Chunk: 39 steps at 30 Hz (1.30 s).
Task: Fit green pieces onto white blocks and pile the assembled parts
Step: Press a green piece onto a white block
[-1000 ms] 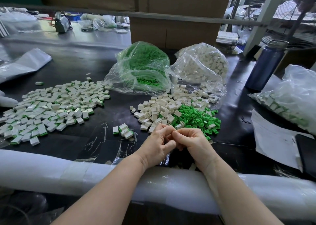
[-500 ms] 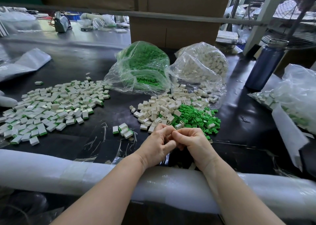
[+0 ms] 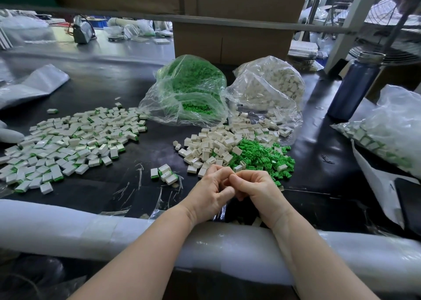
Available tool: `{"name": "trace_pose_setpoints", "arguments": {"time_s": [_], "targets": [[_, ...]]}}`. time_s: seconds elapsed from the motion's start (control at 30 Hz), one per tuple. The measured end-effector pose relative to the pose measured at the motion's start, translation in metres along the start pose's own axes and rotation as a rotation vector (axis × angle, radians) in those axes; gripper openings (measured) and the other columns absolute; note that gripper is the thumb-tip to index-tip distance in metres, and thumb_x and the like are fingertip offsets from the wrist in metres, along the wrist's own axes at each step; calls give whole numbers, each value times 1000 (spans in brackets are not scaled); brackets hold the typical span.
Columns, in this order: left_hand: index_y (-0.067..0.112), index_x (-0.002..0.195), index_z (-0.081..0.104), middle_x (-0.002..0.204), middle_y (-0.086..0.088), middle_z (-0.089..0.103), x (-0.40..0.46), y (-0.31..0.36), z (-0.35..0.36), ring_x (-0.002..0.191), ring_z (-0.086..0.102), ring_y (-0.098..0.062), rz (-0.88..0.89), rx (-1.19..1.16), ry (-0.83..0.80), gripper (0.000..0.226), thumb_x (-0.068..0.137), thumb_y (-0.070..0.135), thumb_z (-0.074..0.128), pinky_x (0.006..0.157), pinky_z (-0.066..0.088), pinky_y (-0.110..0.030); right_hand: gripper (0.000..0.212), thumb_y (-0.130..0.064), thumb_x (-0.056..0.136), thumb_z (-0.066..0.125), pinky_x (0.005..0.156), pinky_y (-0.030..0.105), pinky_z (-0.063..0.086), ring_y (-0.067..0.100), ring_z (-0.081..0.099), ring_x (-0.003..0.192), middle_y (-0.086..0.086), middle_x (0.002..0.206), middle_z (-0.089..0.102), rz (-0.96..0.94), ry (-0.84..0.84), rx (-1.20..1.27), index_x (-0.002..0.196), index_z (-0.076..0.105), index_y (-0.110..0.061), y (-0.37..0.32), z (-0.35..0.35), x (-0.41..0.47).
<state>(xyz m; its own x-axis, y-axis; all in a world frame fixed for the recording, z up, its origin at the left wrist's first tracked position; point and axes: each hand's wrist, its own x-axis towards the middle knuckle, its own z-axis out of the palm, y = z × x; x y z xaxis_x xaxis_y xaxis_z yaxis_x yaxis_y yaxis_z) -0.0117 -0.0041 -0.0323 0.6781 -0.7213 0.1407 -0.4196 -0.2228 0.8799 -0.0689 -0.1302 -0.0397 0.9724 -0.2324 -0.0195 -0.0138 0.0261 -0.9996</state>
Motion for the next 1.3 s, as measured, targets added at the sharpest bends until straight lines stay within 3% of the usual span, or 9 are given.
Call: {"name": "trace_pose_setpoints", "arguments": {"time_s": [0.4, 0.5, 0.6, 0.67, 0.73, 0.8, 0.93, 1.1, 1.3], "targets": [[3, 93, 58, 103, -7, 41, 0, -1, -1, 86, 47, -13, -2, 0, -19, 9, 88, 0, 53, 80, 42, -16, 16, -8, 84, 63, 45, 14, 38, 5, 47, 45, 4, 53, 57, 1, 36, 39, 71, 69, -2, 2, 0, 1], [5, 94, 57, 99, -3, 40, 0, -1, -1, 75, 47, 2, 0, -62, 12, 11, 89, -2, 51, 70, 43, -7, 23, -26, 80, 64, 51, 17, 43, 10, 52, 53, 8, 60, 60, -28, 28, 10, 74, 71, -4, 0, 2, 0], [8, 99, 59, 106, -7, 43, 2, -3, -1, 76, 48, -5, -7, -91, 68, 10, 90, 5, 55, 74, 44, -9, 35, -38, 79, 58, 57, 22, 48, 16, 55, 60, 12, 68, 60, -51, 67, -6, 78, 69, -4, -1, 6, -1], [11, 96, 60, 107, -12, 49, 3, -5, -2, 78, 49, -9, -17, -78, 114, 8, 90, 8, 57, 77, 45, -12, 25, -30, 85, 59, 57, 21, 52, 12, 60, 61, 7, 69, 64, -56, 147, 24, 82, 70, -8, -1, 5, 0], [10, 95, 60, 104, -19, 56, 4, -7, -2, 83, 53, -17, -52, -97, 135, 5, 90, 11, 57, 82, 48, -26, 8, -13, 87, 62, 58, 21, 53, 6, 63, 65, -1, 71, 68, -81, 225, 8, 85, 69, -12, -1, 4, -1], [9, 95, 61, 97, -19, 60, 4, -8, -3, 84, 55, -21, -76, -113, 134, 7, 90, 11, 57, 84, 48, -35, 11, -5, 84, 64, 61, 22, 54, 5, 63, 68, -3, 73, 69, -119, 254, -70, 81, 69, -14, -1, 2, -1], [7, 98, 63, 91, -9, 63, 4, -10, -2, 82, 57, -14, -70, -89, 134, 10, 90, 10, 58, 81, 48, -27, 21, -2, 78, 71, 61, 20, 50, 5, 58, 61, -3, 66, 66, -186, 278, -227, 67, 67, -19, -4, 4, -3], [8, 100, 66, 88, 1, 63, 4, -12, -1, 81, 57, -7, -46, -37, 155, 13, 89, 12, 60, 74, 44, -7, 23, -5, 82, 67, 64, 11, 41, 3, 49, 66, -2, 76, 57, -209, 306, -454, 69, 58, -22, -1, 6, -1], [9, 100, 67, 93, -1, 64, 5, -13, 0, 87, 59, -11, -53, 79, 255, 15, 86, 14, 64, 79, 45, -10, 16, -10, 86, 64, 64, 11, 42, 4, 54, 71, -1, 82, 61, -231, 354, -456, 76, 60, -22, 0, 5, 0]]}}
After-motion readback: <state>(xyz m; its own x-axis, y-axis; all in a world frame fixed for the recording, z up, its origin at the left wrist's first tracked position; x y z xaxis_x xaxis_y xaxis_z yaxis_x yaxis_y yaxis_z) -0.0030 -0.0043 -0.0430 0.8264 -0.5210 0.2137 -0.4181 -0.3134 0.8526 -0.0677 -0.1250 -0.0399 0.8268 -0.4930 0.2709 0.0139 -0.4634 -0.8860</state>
